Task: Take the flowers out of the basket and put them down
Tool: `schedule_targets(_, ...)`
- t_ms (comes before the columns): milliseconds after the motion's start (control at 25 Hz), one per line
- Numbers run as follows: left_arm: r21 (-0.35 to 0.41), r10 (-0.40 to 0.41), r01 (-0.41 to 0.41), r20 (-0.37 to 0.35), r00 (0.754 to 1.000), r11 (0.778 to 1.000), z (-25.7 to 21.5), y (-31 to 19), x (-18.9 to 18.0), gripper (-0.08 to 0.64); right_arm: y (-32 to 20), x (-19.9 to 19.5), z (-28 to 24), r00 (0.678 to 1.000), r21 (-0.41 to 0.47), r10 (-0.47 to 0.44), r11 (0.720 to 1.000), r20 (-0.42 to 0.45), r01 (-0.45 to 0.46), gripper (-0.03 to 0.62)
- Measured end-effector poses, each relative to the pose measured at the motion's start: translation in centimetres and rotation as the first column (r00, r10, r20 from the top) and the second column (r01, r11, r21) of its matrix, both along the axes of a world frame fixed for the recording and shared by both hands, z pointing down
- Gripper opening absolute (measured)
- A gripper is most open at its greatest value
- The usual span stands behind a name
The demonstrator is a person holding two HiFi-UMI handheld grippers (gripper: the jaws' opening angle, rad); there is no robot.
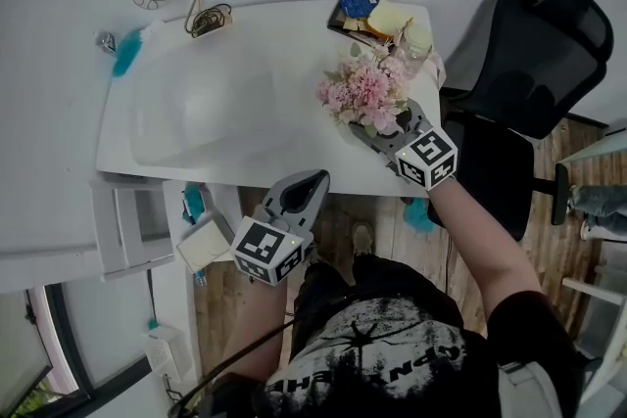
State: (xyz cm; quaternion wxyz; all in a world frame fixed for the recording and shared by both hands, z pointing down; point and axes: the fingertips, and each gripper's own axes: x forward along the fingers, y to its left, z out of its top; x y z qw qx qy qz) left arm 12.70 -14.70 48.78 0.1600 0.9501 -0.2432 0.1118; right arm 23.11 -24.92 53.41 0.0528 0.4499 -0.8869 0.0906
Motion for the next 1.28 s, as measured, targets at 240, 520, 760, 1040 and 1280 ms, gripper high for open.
schedule_targets(240, -0.008, 0.001, -0.001, -0.024, 1.000, 1.000, -0.2, -0.2, 0.5, 0.014, 0.7, 0.9, -0.3, 0.999, -0.017, 0.018, 1.000, 0.041, -0.017, 0.341)
schedule_targets(520, 0.002, 0.013, -0.013, -0.043, 0.999, 1.000, -0.7, -0.5, 1.7, 0.015, 2.2, 2.3, -0.1, 0.999, -0.022, 0.032, 0.999, 0.018, -0.032, 0.339)
schedule_targets(760, 0.022, 0.033, -0.032, -0.049, 0.998, 0.999, -1.5, -0.4, 3.0, 0.014, 4.5, 3.1, -1.4, 0.999, -0.019, 0.003, 1.000, 0.034, -0.002, 0.335)
schedule_targets(1040, 0.052, 0.057, -0.055, -0.052, 0.997, 0.997, -2.8, -0.6, 3.9, 0.014, 6.6, 4.9, -4.5, 0.998, 0.013, 0.041, 0.999, 0.046, -0.042, 0.029)
schedule_targets(1280, 0.077, 0.060, -0.056, -0.060, 0.996, 0.995, -3.8, -1.0, 4.3, 0.014, 8.6, 5.1, -7.1, 1.000, 0.032, 0.010, 0.999, 0.021, -0.011, 0.015)
